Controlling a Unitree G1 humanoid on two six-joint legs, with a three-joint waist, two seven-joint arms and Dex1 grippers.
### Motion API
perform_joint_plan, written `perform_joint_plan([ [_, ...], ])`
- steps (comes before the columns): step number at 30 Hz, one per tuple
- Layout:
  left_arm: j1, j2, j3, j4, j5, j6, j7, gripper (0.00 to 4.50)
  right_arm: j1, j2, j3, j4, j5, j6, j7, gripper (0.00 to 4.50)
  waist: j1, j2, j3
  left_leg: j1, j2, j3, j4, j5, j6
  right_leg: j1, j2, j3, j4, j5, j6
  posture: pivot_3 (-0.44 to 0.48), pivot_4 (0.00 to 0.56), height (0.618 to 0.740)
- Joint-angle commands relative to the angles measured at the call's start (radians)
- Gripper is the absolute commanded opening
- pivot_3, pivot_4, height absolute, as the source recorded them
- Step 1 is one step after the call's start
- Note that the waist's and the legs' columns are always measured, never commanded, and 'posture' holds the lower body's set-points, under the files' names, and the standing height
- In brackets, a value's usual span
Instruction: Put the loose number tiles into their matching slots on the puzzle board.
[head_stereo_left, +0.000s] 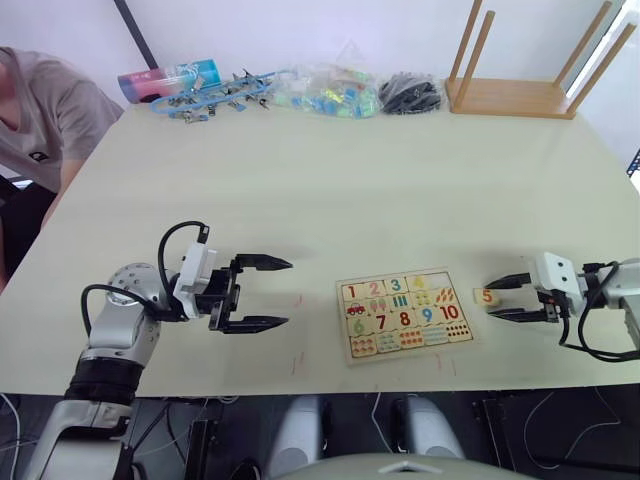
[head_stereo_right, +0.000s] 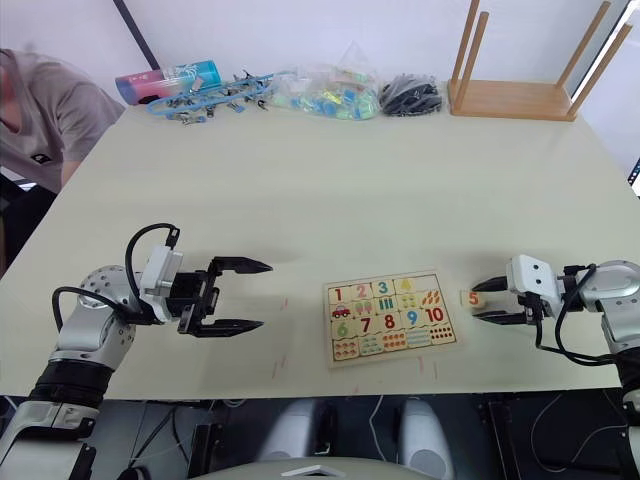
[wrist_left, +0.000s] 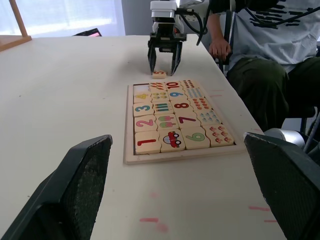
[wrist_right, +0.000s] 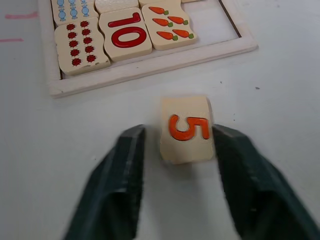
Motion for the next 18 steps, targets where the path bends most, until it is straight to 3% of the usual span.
perform_joint_plan([
  [1, -0.006, 0.016, -0.003, -0.022, -0.017, -0.016, -0.031, 4.50, -0.006, 0.000, -0.004, 0.013, -0.009, -0.011, -0.014, 0.90, 0.000, 0.000, 0.000, 0.000, 0.000, 0.000, 0.000, 0.000, 0.000, 0.000, 0.000, 0.000, 0.000, 0.000, 0.000, 0.000, 0.150, 0.740],
  [10, -0.010, 0.018, -0.011, -0.019, -0.021, -0.023, -0.031, 4.50, 0.008, -0.024, -0.044, -0.092, 0.036, 0.065, -0.046, 0.91, 0.000, 0.000, 0.000, 0.000, 0.000, 0.000, 0.000, 0.000, 0.000, 0.000, 0.000, 0.000, 0.000, 0.000, 0.000, 0.000, 0.150, 0.740],
  [18, -0.006, 0.023, -0.003, -0.018, -0.023, -0.026, -0.031, 4.50, 0.005, -0.075, -0.045, -0.389, 0.106, 0.389, -0.102, 0.91, 0.003, 0.001, 0.001, 0.000, 0.000, 0.000, 0.000, -0.001, 0.001, 0.000, -0.001, 0.000, 0.000, 0.000, 0.000, 0.000, 0.150, 0.740],
])
